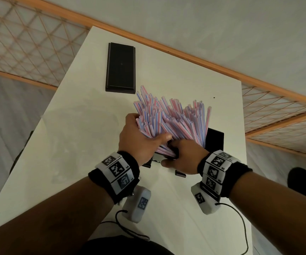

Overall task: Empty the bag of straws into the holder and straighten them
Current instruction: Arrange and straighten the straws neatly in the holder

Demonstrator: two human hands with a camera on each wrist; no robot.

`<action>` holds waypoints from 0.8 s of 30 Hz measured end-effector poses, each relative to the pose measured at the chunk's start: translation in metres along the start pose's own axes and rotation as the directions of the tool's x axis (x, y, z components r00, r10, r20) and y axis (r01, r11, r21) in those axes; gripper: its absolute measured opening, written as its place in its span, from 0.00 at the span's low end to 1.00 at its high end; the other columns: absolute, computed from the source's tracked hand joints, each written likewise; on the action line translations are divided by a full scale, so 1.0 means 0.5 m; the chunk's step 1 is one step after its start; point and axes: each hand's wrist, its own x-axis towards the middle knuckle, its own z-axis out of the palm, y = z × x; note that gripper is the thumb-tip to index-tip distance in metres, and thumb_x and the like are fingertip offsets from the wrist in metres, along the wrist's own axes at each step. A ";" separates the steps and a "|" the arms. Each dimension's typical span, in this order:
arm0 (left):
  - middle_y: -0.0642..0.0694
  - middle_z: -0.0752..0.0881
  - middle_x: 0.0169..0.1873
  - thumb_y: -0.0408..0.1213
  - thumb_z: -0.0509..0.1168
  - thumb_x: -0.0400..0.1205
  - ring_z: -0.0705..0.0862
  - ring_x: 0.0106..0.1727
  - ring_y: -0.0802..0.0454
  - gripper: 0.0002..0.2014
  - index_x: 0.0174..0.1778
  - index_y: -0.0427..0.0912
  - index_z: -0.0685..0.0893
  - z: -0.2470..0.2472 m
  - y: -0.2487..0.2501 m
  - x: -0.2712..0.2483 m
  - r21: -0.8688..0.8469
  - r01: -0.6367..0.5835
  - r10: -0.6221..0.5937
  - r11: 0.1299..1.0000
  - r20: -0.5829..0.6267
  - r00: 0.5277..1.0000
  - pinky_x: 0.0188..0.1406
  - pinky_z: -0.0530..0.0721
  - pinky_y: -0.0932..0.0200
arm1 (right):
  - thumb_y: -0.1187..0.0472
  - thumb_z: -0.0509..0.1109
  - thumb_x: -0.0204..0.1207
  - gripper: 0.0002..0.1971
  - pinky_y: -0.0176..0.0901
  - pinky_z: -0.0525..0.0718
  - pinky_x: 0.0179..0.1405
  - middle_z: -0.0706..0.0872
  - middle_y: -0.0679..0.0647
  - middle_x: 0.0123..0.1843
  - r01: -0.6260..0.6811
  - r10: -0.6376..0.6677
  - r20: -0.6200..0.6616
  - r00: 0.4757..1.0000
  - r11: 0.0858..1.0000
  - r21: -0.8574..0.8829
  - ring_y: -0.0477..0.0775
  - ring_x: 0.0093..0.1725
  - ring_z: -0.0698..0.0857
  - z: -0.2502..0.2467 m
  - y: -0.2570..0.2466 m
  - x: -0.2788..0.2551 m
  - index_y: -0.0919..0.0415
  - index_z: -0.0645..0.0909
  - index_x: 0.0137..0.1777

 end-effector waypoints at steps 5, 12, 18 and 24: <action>0.59 0.87 0.50 0.45 0.89 0.60 0.87 0.48 0.59 0.38 0.62 0.49 0.75 0.003 -0.004 -0.005 0.009 -0.008 0.008 1.000 -0.023 1.000 0.40 0.78 0.74 | 0.44 0.79 0.70 0.24 0.49 0.88 0.48 0.86 0.48 0.50 -0.007 0.007 0.000 1.000 0.990 0.142 0.53 0.47 0.88 -0.001 0.010 -0.004 0.49 0.75 0.61; 0.54 0.91 0.54 0.52 0.86 0.56 0.92 0.55 0.54 0.41 0.65 0.49 0.79 0.003 -0.009 -0.006 -0.154 -0.064 0.066 0.986 0.008 0.998 0.55 0.91 0.44 | 0.35 0.73 0.73 0.20 0.28 0.74 0.37 0.80 0.38 0.36 0.100 -0.096 -0.063 0.993 0.992 0.070 0.33 0.37 0.80 -0.006 -0.004 -0.004 0.38 0.74 0.61; 0.61 0.85 0.51 0.46 0.89 0.59 0.81 0.44 0.74 0.40 0.64 0.50 0.76 -0.015 0.005 -0.007 0.017 -0.068 0.068 0.998 0.024 0.997 0.37 0.76 0.82 | 0.28 0.68 0.70 0.28 0.43 0.72 0.34 0.71 0.44 0.32 0.045 -0.078 -0.190 0.979 0.985 -0.169 0.51 0.34 0.76 0.001 -0.003 -0.008 0.53 0.71 0.48; 0.53 0.89 0.58 0.44 0.90 0.59 0.89 0.56 0.57 0.42 0.68 0.48 0.76 -0.014 0.008 -0.009 -0.254 0.071 -0.059 0.965 0.053 0.997 0.57 0.91 0.49 | 0.46 0.78 0.70 0.19 0.43 0.69 0.31 0.72 0.43 0.32 0.109 -0.149 -0.348 0.926 0.985 -0.130 0.50 0.31 0.72 -0.021 0.012 -0.083 0.53 0.70 0.43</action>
